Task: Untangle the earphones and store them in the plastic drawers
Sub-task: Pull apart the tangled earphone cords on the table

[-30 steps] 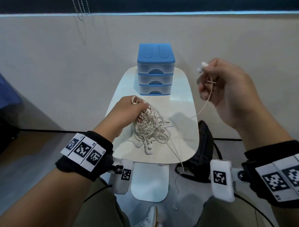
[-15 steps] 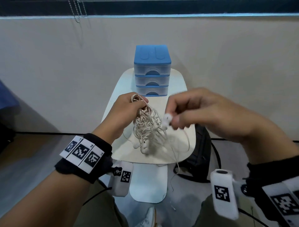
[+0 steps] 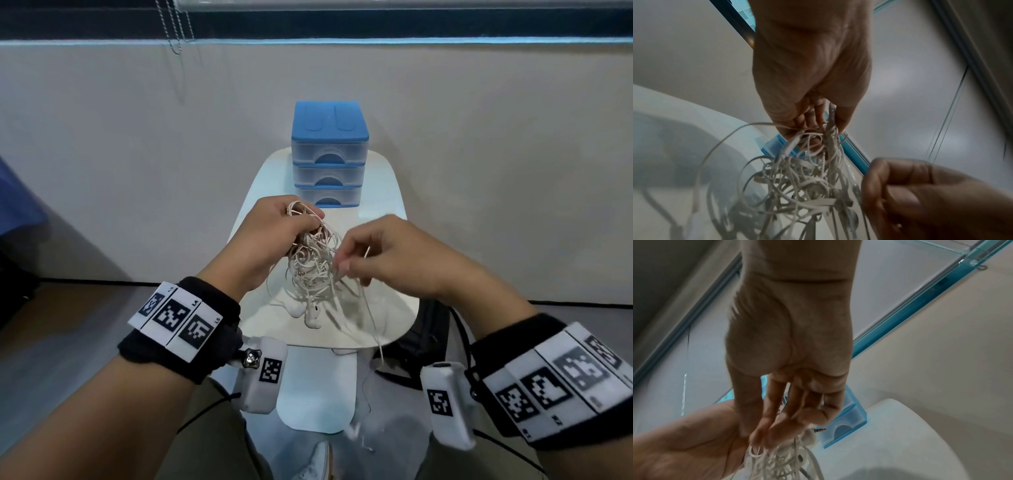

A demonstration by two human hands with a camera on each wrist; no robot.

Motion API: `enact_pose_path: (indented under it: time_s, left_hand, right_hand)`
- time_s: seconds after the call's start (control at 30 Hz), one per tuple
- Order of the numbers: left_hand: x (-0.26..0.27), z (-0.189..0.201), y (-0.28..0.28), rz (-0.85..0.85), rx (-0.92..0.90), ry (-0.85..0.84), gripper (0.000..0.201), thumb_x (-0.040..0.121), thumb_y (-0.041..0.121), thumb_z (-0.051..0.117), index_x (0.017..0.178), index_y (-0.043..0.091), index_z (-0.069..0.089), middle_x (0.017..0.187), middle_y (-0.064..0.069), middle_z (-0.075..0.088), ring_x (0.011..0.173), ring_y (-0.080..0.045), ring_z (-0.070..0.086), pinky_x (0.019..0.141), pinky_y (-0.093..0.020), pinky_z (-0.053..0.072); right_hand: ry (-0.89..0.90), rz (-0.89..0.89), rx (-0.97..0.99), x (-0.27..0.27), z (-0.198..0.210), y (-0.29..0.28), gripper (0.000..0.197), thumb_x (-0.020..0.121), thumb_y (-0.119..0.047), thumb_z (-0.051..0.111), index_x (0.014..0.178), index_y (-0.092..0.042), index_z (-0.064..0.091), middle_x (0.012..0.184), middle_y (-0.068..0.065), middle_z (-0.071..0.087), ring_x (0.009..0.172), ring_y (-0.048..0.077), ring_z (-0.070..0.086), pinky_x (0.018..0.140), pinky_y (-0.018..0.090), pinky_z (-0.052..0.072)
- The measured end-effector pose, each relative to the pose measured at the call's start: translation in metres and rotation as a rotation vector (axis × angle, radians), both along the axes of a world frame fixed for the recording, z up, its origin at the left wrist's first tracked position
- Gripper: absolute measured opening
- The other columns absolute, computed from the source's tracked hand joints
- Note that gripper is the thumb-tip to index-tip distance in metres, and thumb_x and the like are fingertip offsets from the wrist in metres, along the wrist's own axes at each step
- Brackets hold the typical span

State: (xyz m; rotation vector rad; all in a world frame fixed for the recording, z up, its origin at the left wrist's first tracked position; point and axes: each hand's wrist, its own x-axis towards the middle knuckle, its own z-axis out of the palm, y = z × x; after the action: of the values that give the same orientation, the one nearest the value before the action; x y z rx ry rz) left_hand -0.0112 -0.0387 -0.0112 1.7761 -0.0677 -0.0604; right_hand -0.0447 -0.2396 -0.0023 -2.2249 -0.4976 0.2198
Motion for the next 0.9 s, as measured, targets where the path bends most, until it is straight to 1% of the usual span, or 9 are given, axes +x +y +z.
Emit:
enact_pose_path:
  time_s: [0.07, 0.13, 0.27, 0.43, 0.57, 0.67, 0.73, 0.83, 0.9]
  left_hand:
    - [-0.001, 0.002, -0.001, -0.010, -0.004, 0.000, 0.011, 0.093, 0.002, 0.066, 0.094, 0.009, 0.075, 0.077, -0.006, 0.071, 0.063, -0.016, 0.062, 0.057, -0.025, 0.050]
    - [-0.002, 0.005, -0.003, -0.014, 0.006, -0.002, 0.011, 0.093, 0.002, 0.067, 0.093, 0.009, 0.075, 0.077, -0.007, 0.072, 0.063, -0.017, 0.062, 0.058, -0.026, 0.050]
    - [-0.002, 0.009, -0.003, -0.008, 0.031, -0.005, 0.009, 0.092, 0.002, 0.069, 0.093, 0.009, 0.076, 0.078, -0.010, 0.071, 0.061, -0.019, 0.060, 0.061, -0.031, 0.051]
    - [-0.004, 0.012, -0.004, -0.018, 0.066, -0.025, 0.008, 0.091, 0.003, 0.070, 0.093, 0.008, 0.075, 0.079, -0.012, 0.071, 0.061, -0.019, 0.062, 0.062, -0.034, 0.053]
    - [-0.005, 0.012, -0.004, -0.045, 0.113, -0.028, 0.007, 0.088, 0.009, 0.075, 0.093, 0.013, 0.077, 0.078, -0.007, 0.072, 0.065, -0.014, 0.062, 0.057, -0.024, 0.049]
    - [-0.005, 0.011, -0.001, -0.050, 0.102, -0.004, 0.006, 0.089, 0.009, 0.076, 0.093, 0.012, 0.078, 0.076, 0.000, 0.072, 0.065, -0.011, 0.063, 0.057, -0.021, 0.049]
    - [-0.004, 0.010, 0.001, -0.071, 0.090, 0.018, 0.005, 0.090, 0.009, 0.075, 0.094, 0.008, 0.078, 0.080, -0.005, 0.072, 0.069, -0.014, 0.064, 0.060, -0.023, 0.049]
    - [-0.004, 0.010, 0.001, -0.099, 0.071, 0.048, 0.006, 0.091, 0.009, 0.074, 0.092, 0.005, 0.077, 0.081, -0.010, 0.070, 0.071, -0.017, 0.063, 0.060, -0.023, 0.050]
    - [-0.005, 0.011, -0.001, -0.114, 0.046, 0.069, 0.006, 0.092, 0.009, 0.073, 0.092, 0.005, 0.077, 0.083, -0.011, 0.071, 0.074, -0.019, 0.063, 0.063, -0.024, 0.051]
  right_hand:
    - [-0.081, -0.129, 0.062, 0.003, 0.002, 0.005, 0.010, 0.089, -0.012, 0.075, 0.083, -0.020, 0.078, 0.075, -0.002, 0.073, 0.060, 0.012, 0.066, 0.063, 0.023, 0.053]
    - [-0.134, -0.202, 0.087, 0.006, 0.002, 0.011, 0.006, 0.087, -0.015, 0.078, 0.081, -0.018, 0.078, 0.072, 0.000, 0.072, 0.055, 0.010, 0.062, 0.057, 0.024, 0.052]
    - [-0.205, -0.299, 0.035, 0.011, -0.001, 0.019, 0.011, 0.081, -0.023, 0.084, 0.073, -0.020, 0.077, 0.066, -0.002, 0.071, 0.057, 0.011, 0.064, 0.066, 0.032, 0.058]
    - [-0.187, -0.317, 0.042, 0.010, -0.001, 0.022, 0.016, 0.082, -0.014, 0.076, 0.067, -0.018, 0.074, 0.059, -0.004, 0.066, 0.056, 0.012, 0.062, 0.064, 0.030, 0.054]
    - [-0.079, -0.334, 0.242, 0.010, -0.004, 0.021, 0.013, 0.079, -0.016, 0.069, 0.067, -0.012, 0.066, 0.062, 0.001, 0.061, 0.057, 0.016, 0.054, 0.060, 0.034, 0.047]
    - [0.059, -0.290, 0.477, 0.010, -0.006, 0.013, 0.012, 0.085, -0.003, 0.062, 0.073, -0.003, 0.062, 0.064, 0.003, 0.053, 0.057, 0.014, 0.046, 0.059, 0.031, 0.037]
    - [0.132, -0.233, 0.583, 0.007, -0.007, 0.007, 0.008, 0.083, -0.002, 0.061, 0.077, -0.006, 0.062, 0.067, 0.003, 0.051, 0.058, 0.013, 0.043, 0.059, 0.027, 0.035]
    - [0.221, -0.190, 0.672, 0.002, -0.009, 0.001, 0.001, 0.073, -0.010, 0.060, 0.073, -0.010, 0.059, 0.074, 0.013, 0.045, 0.057, 0.014, 0.045, 0.056, 0.024, 0.037]
    - [0.278, -0.204, 0.746, 0.001, -0.010, -0.002, 0.002, 0.070, -0.011, 0.056, 0.068, -0.011, 0.058, 0.072, 0.015, 0.046, 0.056, 0.014, 0.045, 0.055, 0.025, 0.037]
